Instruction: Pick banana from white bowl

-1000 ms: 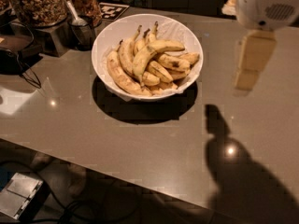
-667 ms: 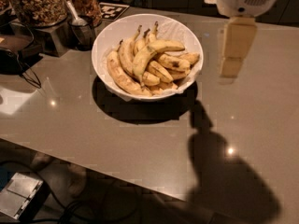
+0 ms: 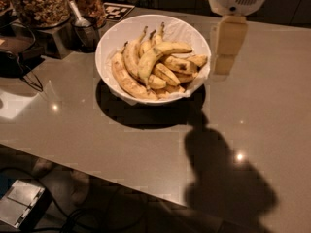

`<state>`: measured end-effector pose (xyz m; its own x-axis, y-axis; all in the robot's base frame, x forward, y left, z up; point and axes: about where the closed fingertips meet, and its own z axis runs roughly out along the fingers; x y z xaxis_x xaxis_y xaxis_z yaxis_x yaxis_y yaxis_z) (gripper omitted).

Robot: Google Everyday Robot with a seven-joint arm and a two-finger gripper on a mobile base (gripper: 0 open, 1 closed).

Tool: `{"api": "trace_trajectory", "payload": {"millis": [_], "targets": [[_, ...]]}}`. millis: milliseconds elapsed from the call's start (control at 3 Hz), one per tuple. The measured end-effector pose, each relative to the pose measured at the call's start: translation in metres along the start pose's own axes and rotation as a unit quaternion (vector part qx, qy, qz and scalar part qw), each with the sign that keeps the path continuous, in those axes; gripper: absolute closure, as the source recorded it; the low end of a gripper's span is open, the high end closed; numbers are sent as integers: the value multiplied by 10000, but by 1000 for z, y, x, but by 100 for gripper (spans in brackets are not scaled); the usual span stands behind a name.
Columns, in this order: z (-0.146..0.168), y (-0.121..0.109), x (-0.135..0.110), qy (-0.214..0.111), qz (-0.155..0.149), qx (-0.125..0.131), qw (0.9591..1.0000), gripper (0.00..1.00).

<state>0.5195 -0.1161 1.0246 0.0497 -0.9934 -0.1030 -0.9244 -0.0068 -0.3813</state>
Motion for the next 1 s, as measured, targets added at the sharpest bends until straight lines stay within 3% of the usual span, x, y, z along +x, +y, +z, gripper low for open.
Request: {"api": "trace_trajectory", "payload": {"millis": [333, 667, 1000], "targets": [[16, -28, -23, -95, -375, 48, 9992, 0], [33, -45, -37, -152, -586, -5, 9982, 12], [47, -57, -43, -253, -590, -80, 9979, 29]]}}
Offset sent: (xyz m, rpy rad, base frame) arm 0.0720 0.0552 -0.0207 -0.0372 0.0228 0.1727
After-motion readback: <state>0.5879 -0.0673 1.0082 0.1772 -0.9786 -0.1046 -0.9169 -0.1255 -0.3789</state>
